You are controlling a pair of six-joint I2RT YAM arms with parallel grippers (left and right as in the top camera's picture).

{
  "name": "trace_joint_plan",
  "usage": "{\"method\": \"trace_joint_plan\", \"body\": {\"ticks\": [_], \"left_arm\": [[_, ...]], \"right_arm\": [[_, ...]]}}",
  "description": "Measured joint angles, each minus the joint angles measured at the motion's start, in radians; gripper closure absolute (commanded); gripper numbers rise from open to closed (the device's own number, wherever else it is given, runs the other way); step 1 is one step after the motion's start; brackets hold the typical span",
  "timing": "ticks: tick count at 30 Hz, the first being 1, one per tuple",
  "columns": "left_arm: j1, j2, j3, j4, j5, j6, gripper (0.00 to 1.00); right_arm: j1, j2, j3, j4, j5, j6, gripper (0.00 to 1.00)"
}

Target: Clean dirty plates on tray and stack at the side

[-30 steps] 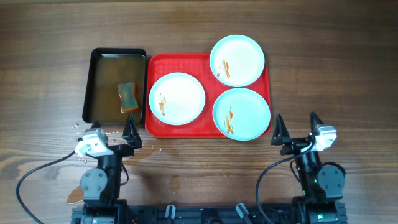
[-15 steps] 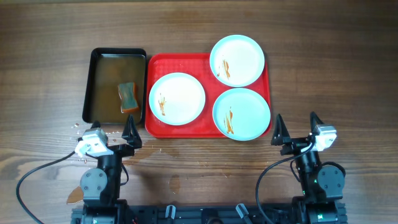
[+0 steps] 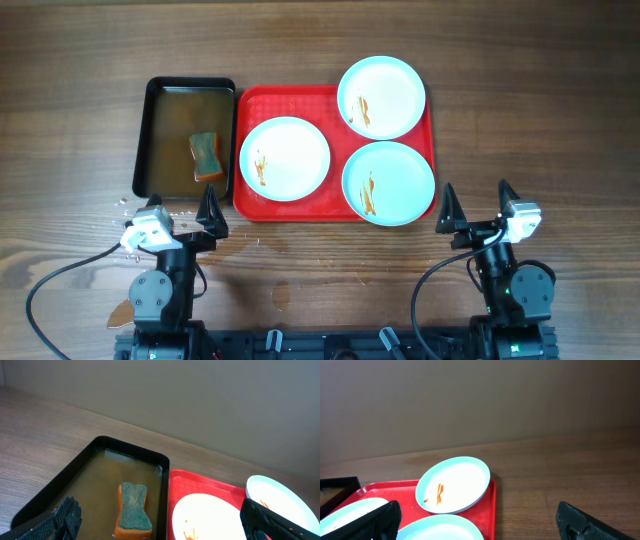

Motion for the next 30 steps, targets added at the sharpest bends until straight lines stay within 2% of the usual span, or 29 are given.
{"method": "trace_joint_plan", "body": {"ticks": [27, 30], "left_arm": [[0.000, 0.000, 0.000, 0.000, 0.000, 0.000, 0.00], [0.000, 0.000, 0.000, 0.038, 0.027, -0.001, 0.00]], "right_arm": [[0.000, 0.000, 0.000, 0.029, 0.000, 0.000, 0.00], [0.000, 0.000, 0.000, 0.048, -0.001, 0.007, 0.00]]}}
